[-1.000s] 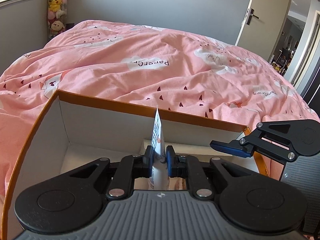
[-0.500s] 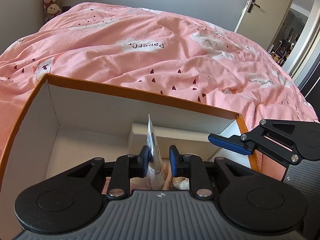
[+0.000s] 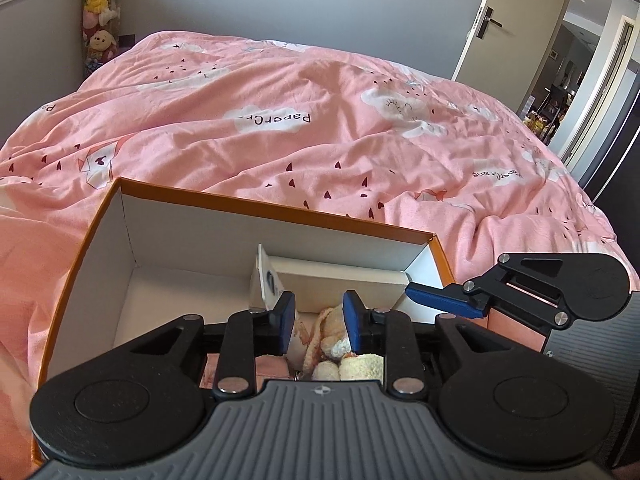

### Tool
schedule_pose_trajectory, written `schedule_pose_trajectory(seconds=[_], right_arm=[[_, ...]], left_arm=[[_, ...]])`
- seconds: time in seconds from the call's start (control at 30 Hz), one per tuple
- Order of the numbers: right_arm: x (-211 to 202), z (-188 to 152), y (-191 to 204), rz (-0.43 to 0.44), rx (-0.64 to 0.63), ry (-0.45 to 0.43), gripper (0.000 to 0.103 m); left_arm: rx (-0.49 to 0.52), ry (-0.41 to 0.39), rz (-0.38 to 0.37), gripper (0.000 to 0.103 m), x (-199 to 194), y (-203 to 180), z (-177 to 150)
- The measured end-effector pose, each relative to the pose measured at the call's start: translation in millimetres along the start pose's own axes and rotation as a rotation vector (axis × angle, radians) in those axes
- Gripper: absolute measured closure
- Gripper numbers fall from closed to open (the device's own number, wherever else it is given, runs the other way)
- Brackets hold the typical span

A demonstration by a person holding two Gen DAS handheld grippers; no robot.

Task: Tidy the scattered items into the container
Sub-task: 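Open both grippers to drop the Vaseline tube and white case in the box, then move both grippers back toward the remaining items beside the box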

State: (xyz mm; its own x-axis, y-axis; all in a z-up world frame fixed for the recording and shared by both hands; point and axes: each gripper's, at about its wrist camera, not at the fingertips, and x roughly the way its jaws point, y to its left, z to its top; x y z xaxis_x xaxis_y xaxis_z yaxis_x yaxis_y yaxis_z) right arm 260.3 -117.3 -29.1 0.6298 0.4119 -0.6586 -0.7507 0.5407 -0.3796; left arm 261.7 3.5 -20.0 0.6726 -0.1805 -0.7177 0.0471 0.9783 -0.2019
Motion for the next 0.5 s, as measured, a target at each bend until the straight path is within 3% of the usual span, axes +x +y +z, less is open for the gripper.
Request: schedule_pose_trajectory(seconds=[0.3,0.5], right_arm=[[-39.6,0.4,5.9,0.012,0.127,0.008,0.069],[-68.7,-1.8,13.3,0.024,0.224,-0.005,0.063]], left_arm=[[0.027,-0.007,0.018,0.073,-42.0,-5.3,-11.3],[0.033,-0.013,0.027,0.073,-65.2,-9.8,-22.0]])
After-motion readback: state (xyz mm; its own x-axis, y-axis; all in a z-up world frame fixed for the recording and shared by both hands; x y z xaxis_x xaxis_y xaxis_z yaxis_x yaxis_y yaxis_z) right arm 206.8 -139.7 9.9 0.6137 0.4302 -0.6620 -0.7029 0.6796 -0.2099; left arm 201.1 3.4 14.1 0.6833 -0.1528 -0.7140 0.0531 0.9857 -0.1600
